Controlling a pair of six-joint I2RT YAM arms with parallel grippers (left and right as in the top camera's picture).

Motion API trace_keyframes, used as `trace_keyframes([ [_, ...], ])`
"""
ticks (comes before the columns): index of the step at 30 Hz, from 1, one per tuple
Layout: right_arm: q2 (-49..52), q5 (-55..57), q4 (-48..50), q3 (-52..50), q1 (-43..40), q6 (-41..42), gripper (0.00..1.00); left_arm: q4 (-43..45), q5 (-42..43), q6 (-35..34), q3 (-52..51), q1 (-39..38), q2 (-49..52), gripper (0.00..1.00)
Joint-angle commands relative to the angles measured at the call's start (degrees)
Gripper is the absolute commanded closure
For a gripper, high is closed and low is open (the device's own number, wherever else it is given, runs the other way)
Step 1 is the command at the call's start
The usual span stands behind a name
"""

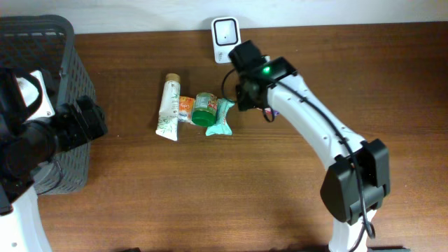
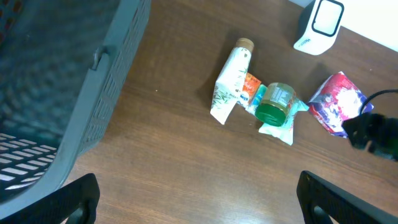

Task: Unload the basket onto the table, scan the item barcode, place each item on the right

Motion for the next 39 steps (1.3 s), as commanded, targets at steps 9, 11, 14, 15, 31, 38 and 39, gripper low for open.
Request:
trace_keyframes([
  [9,3.98,-41.66,4.13,1.57,-28.92,-9.81,0.14,-0.09,0.0,-0.55,-0.13,0.28,-0.09,0.01],
  [11,6.62,-47.71,5.57,1.49,-30.4,-10.21,0.15,-0.09,0.0,-0.55,-0.13,0.28,-0.09,0.01],
  [14,11.87,-52.37,8.37,1.49,-30.84,-9.94,0.22,-0.09,0.0,-0.55,-0.13,0.28,-0.09,0.01],
  [15,13.42,-53.07,9.03,1.49,-30.73,-9.46,0.24,-0.09,0.0,-0.55,-0.13,0.28,-0.09,0.01],
  [31,20.46,-66.1,12.7,4.11,-26.97,-8.5,0.96,-0.09,0.0,-0.55,-0.13,0.28,-0.09,0.01],
  [38,16.35,-67.45,13.81,16.48,-26.91,-3.5,0.96,-0.07,0.0,-0.55,-0.13,0.28,-0.09,0.01],
  [39,16.35,-66.58,16.7,17.31,-26.64,-0.5,0.96,-0.09,0.0,-0.55,-0.13,0.28,-0.09,0.01],
])
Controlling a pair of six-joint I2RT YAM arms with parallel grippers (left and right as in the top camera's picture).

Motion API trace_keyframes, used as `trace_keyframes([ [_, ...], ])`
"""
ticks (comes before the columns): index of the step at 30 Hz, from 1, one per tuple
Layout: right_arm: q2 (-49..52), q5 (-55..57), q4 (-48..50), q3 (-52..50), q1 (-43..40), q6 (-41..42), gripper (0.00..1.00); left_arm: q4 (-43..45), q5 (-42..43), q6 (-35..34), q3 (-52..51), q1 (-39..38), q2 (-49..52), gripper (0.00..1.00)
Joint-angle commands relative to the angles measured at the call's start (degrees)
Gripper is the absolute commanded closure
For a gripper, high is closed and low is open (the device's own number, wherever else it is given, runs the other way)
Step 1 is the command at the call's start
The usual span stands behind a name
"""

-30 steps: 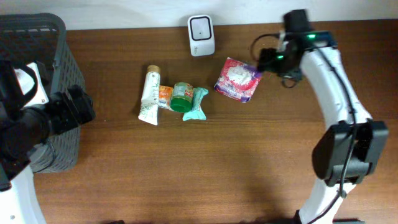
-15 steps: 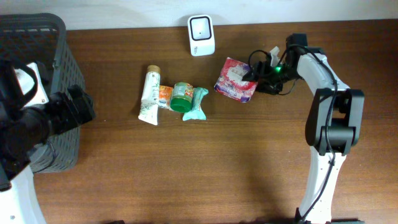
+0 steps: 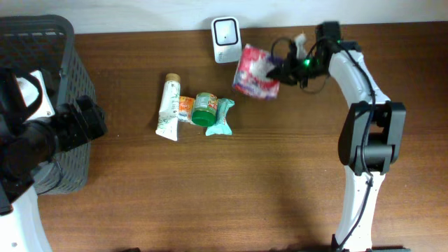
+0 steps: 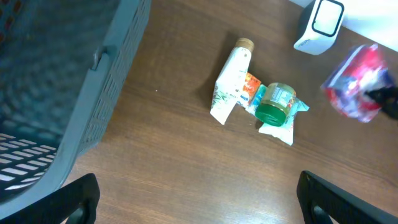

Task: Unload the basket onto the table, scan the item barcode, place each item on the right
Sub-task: 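Hold the wipes pack up in front of the scanner with right gripper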

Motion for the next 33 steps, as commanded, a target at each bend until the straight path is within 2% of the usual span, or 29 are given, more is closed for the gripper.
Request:
trace_keyframes([
  [1,-4.22,-1.81,8.66,4.92,1.03,9.97,0.96,-0.11,0.0,-0.55,-0.13,0.28,-0.09,0.01],
  [4,-3.41,1.03,22.67,4.85,3.17,21.99,0.96,-0.11,0.0,-0.55,-0.13,0.28,-0.09,0.01],
  [6,-2.89,4.39,30.34,4.85,5.46,26.67,0.96,-0.09,0.0,-0.55,-0.13,0.28,-0.09,0.01],
  [12,0.15,17.55,41.7,4.85,13.16,33.77,0.96,-0.11,0.0,-0.55,-0.13,0.28,-0.09,0.01],
  [18,1.36,29.86,42.4,4.85,16.41,33.79,0.96,-0.11,0.0,-0.55,-0.13,0.28,-0.09,0.01],
  [24,5.6,28.3,40.74,4.85,16.31,39.89,0.96,-0.11,0.0,-0.55,-0.13,0.28,-0.09,0.01],
  [33,5.86,20.98,43.12,4.87,15.72,40.17,0.96,-0.09,0.0,-0.52,-0.13,0.28,-0.09,0.01],
])
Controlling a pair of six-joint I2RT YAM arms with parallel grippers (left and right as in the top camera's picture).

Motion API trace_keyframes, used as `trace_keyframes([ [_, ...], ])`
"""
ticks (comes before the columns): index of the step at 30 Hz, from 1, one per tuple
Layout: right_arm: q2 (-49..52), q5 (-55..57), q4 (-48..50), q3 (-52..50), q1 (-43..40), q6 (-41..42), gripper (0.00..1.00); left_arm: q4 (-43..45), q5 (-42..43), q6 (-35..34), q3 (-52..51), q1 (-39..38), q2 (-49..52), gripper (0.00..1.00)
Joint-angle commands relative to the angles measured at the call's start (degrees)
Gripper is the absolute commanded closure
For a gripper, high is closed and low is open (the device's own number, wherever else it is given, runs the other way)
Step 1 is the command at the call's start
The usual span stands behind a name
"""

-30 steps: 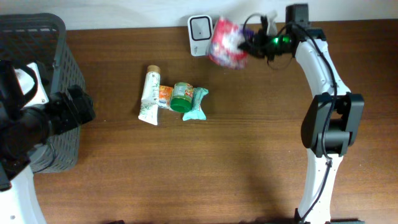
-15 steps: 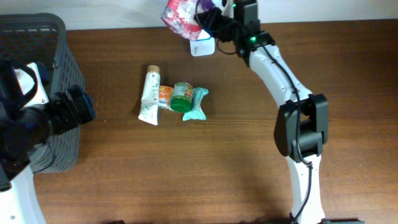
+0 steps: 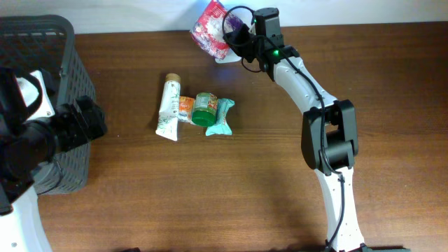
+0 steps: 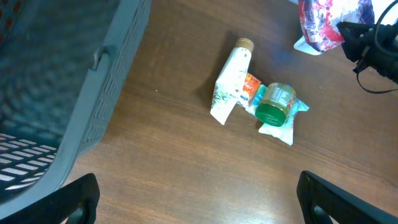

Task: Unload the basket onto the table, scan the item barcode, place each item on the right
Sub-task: 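Hold the wipes pack up in front of the scanner with right gripper, then carry the wipes pack to the far right and release it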

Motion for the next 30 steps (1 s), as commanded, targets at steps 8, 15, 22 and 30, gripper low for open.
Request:
trace_keyframes([
  [8,-8.61,-7.54,1.7,1.62,-7.74,0.17,0.96,-0.09,0.0,-0.55,-0.13,0.28,-0.09,0.01],
  [15,-13.81,-7.58,-21.51,1.62,-22.75,0.17,0.96,-0.09,0.0,-0.55,-0.13,0.28,-0.09,0.01],
  [22,-13.75,-6.67,-36.04,1.6,-40.76,-4.11,0.96,-0.09,0.0,-0.55,-0.13,0.28,-0.09,0.01],
  [30,-10.36,-1.75,-34.29,1.57,-54.36,-10.14,0.96,-0.09,0.0,-0.55,-0.13,0.28,-0.09,0.01],
])
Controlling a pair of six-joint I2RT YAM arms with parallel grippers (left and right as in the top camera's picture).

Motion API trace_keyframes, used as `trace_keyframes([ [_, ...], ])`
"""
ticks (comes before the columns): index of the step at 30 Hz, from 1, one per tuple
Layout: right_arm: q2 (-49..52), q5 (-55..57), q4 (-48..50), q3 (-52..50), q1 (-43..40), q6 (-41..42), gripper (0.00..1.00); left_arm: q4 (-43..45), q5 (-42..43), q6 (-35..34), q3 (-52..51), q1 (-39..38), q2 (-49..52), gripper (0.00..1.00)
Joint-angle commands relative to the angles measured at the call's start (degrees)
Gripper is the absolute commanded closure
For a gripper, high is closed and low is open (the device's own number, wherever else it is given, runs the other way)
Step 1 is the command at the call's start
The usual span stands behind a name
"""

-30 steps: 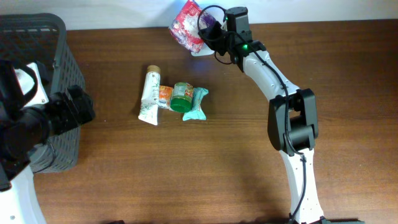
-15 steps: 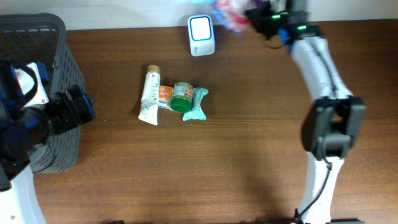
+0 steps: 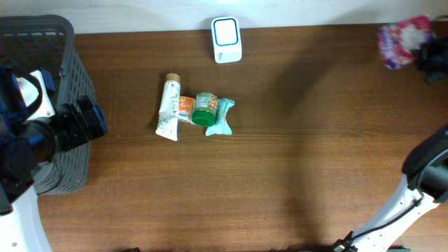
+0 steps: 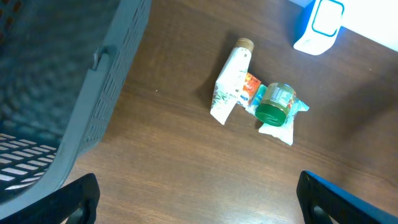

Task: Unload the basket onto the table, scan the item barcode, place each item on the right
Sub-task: 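Carry the wipes pack to the far right and release it, then reach the right gripper to the mint-green wipes pack beside the jar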

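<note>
A red and white packet (image 3: 400, 32) is at the table's far right back corner, up off the wood, with my right gripper (image 3: 422, 43) shut on its right end. The white scanner (image 3: 227, 30) stands at the back middle, far left of the packet; the left wrist view shows the scanner (image 4: 318, 23) with a blue glow on its side. My left gripper (image 4: 199, 205) hangs open beside the basket, its fingers (image 4: 74, 200) wide apart over bare wood.
A white tube (image 3: 168, 106), an orange item (image 3: 185, 106), a green-lidded jar (image 3: 205, 109) and a teal packet (image 3: 221, 117) lie together left of centre. A grey mesh basket (image 3: 52, 42) fills the left edge. The right arm (image 3: 420, 175) rises along the right edge.
My right gripper held the red packet at the scanner; now it holds the packet far to the right, at the table's back corner. The left arm and the other items are unmoved.
My right gripper was down at the red packet, on the table right of the teal packet. Then it held the packet in the air right of the scanner, then at the scanner. Now the packet is at the far right.
</note>
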Motion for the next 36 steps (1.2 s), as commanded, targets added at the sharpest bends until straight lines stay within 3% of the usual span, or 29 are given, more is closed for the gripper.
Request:
trace_keyframes([
  [1,2.93,2.32,2.73,0.37,-3.43,-8.15,0.96,-0.09,0.0,-0.55,-0.13,0.28,-0.09,0.01],
  [4,4.92,2.91,3.13,0.37,-4.9,-13.14,0.95,-0.09,0.0,-0.55,-0.13,0.28,-0.09,0.01],
  [8,6.38,5.27,1.99,0.37,-5.25,-16.26,0.77,-0.09,0.0,-0.55,-0.13,0.28,-0.09,0.01],
  [9,6.38,6.23,1.51,0.37,-5.25,-16.33,0.7,-0.09,0.0,-0.55,-0.13,0.28,-0.09,0.01],
  [10,6.38,6.27,1.44,0.37,-5.44,-16.48,0.56,-0.09,0.0,-0.55,-0.13,0.28,-0.09,0.01],
  [12,6.23,5.18,0.33,0.46,-6.32,-16.46,0.42,-0.09,0.0,-0.55,-0.13,0.28,-0.09,0.01],
  [18,0.72,-1.66,-4.85,0.59,-10.21,-16.48,0.36,-0.09,0.0,-0.55,-0.13,0.28,-0.09,0.01],
  [23,-7.58,-18.4,-10.88,0.59,-10.67,-21.31,0.34,-0.09,0.0,-0.55,-0.13,0.28,-0.09,0.01],
  [27,-10.54,-25.29,-28.17,0.59,-2.03,-38.8,0.22,-0.09,0.0,-0.55,-0.13,0.28,-0.09,0.01],
  [28,-10.23,-25.07,-33.14,0.44,2.08,-46.05,0.02,-0.09,0.0,-0.55,-0.13,0.28,-0.09,0.01],
  [30,-10.05,-21.55,-36.06,-0.28,7.72,-51.15,0.01,-0.09,0.0,-0.55,-0.13,0.28,-0.09,0.01],
  [36,-9.92,-8.22,-36.22,-3.54,29.59,-51.17,0.01,-0.09,0.0,-0.55,-0.13,0.28,-0.09,0.01],
])
